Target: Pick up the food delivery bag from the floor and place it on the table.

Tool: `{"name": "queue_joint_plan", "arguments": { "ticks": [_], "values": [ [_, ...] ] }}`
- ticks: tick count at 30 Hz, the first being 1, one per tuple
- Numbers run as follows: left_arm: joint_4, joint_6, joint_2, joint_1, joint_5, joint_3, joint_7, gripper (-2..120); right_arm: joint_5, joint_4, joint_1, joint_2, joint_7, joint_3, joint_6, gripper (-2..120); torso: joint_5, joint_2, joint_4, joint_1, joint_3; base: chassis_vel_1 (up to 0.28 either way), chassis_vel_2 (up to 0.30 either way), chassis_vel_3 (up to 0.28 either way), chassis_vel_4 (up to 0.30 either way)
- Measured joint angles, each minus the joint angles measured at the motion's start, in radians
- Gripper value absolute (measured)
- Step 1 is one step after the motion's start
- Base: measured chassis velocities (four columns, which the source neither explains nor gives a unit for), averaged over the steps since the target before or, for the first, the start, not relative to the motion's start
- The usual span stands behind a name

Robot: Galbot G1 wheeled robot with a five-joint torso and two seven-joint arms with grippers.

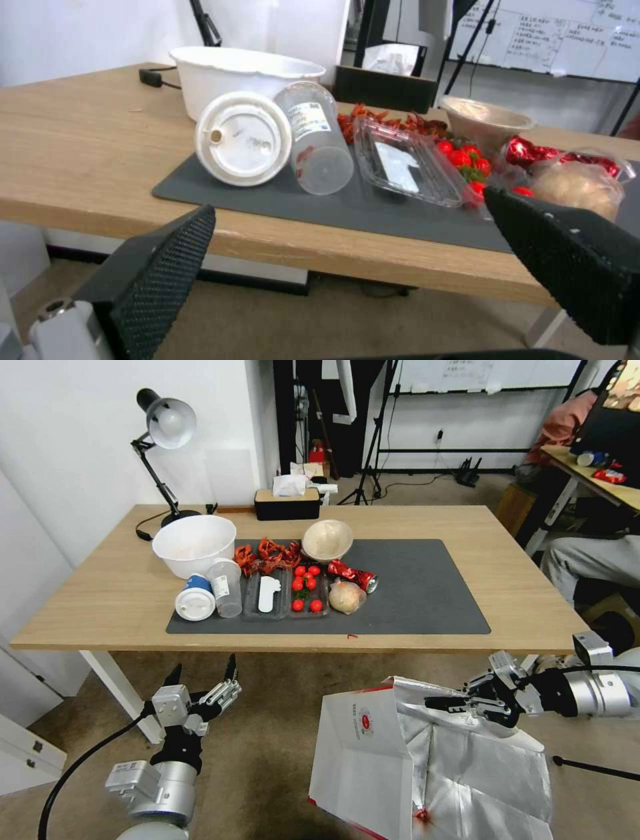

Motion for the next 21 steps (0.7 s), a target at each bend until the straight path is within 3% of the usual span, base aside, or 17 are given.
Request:
{"name": "queue_joint_plan", "arguments": {
  "ticks": [14, 21],
  "values": [
    [-0.001, -0.006, 0.000, -0.004, 0.001, -0.003, -0.006, 100, 0.086, 0.009, 0.006, -0.031, -0.008, 0.029, -0.011, 0, 0.0000, -0.003, -0.0001, -0.001, -0.002, 0.000, 0.000, 0.000, 0.000],
    [-0.001, -0.007, 0.001, -0.010, 0.001, -0.003, -0.011, 100, 0.288, 0.012, 0.056, -0.082, 0.002, 0.054, -0.055, 0, 0.0000, -0.005, 0.0000, -0.002, -0.003, 0.000, 0.000, 0.000, 0.000]
  ]
}}
